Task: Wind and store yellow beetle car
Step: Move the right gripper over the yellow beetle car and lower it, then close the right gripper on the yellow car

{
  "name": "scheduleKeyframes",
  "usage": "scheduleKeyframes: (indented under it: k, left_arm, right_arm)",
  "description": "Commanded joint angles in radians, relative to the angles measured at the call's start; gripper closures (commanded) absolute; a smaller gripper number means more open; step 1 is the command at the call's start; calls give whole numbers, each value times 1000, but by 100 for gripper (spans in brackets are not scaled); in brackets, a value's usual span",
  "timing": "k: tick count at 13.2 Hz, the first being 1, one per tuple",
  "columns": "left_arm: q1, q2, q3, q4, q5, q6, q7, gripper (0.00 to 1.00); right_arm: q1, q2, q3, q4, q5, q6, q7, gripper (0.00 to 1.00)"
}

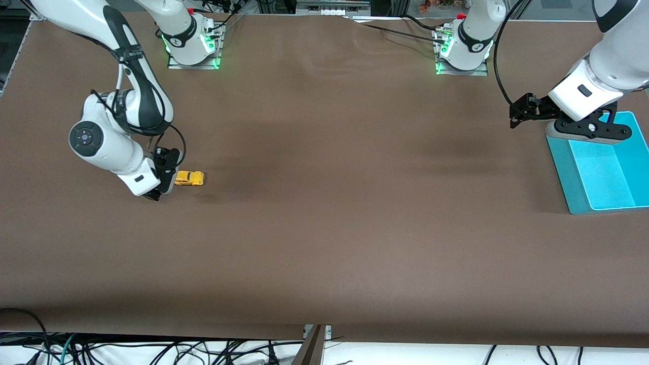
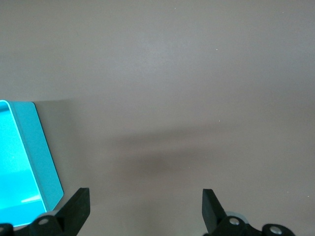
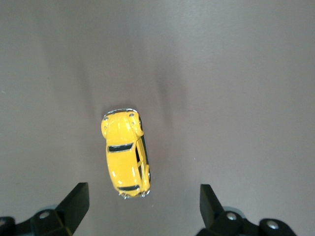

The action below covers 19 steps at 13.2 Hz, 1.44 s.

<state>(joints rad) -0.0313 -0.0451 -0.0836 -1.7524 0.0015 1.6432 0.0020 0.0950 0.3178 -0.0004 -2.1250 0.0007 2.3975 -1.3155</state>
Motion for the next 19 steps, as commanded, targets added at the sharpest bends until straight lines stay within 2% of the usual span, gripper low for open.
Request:
scheduleKeyframes:
  k: [1,4,13,17,19]
  left_arm:
    - [-2,16,-8,36,6,-28,-19,0]
    - [-2,14,-10,36,6,-28,-19,0]
    - [-2,14,-15,36,5,-34,-33,0]
    - [-2,16,-15,36,5,-37,-33,0]
    - [-2,16,-13,34,5,-39,-33,0]
  right_arm:
    - [-1,-42,3,-122,-4,136,-68,1]
    - [-1,-30,3,-173,-4,236,-125,1]
    - [-1,12,5,-185,-5,305,-166,13]
    - [-1,35,8,-187,-5,341,-211,37]
    - [0,35,11,-185,-5,341,-215,53]
